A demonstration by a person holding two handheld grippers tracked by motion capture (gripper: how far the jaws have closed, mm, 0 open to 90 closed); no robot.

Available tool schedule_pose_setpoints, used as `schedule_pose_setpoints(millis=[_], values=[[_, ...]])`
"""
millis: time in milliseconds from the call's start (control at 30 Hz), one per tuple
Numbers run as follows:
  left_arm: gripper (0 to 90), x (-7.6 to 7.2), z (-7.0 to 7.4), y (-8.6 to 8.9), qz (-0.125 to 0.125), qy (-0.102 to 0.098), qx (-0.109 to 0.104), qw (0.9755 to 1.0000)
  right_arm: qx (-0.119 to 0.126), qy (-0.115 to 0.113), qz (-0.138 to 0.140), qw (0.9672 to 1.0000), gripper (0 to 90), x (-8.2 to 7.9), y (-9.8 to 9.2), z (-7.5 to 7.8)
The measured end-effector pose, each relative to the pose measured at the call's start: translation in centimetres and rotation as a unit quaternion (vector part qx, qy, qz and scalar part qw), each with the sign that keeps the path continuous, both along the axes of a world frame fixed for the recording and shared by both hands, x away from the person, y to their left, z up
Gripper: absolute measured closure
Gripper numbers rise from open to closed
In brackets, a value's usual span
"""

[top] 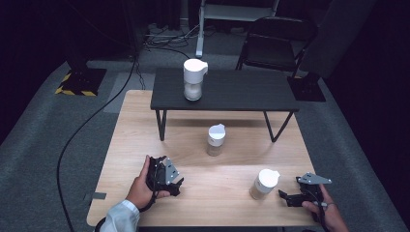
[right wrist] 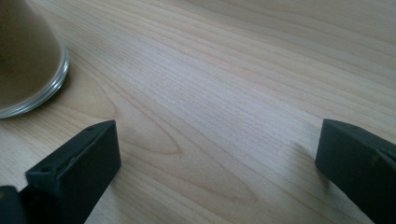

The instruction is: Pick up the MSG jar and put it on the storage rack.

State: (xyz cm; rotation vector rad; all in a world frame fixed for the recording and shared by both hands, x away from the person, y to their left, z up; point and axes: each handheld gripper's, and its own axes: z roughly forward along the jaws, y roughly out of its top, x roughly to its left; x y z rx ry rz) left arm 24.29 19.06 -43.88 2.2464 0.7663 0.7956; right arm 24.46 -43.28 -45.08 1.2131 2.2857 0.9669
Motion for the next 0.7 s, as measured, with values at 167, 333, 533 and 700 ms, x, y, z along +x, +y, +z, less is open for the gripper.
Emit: schedule_pose_setpoints(millis=[167,333,533,700], values=[[1.0,-0.2,-0.2,0.6,0.006,0.014,0.000,0.9999,0.000,0.000,0.000,1.0000,0.0,0.0,0.0,0.0],[1.0,-0.6,-0.5,1.4,0.019,0.029,0.000,0.9994,0.000,0.000,0.000,1.0000,0.0,0.0,0.0,0.0],[1.1,-0.8,-0.9,2.6,0.031,0.050,-0.012,0.9982,0.000,0.000,0.000,1.0000,0.0,0.0,0.0,0.0],[1.1,-0.6,-1.0,3.5,0.038,0.064,-0.028,0.9968,0.000,-0.001,0.000,1.0000,0.0,0.0,0.0,0.0]])
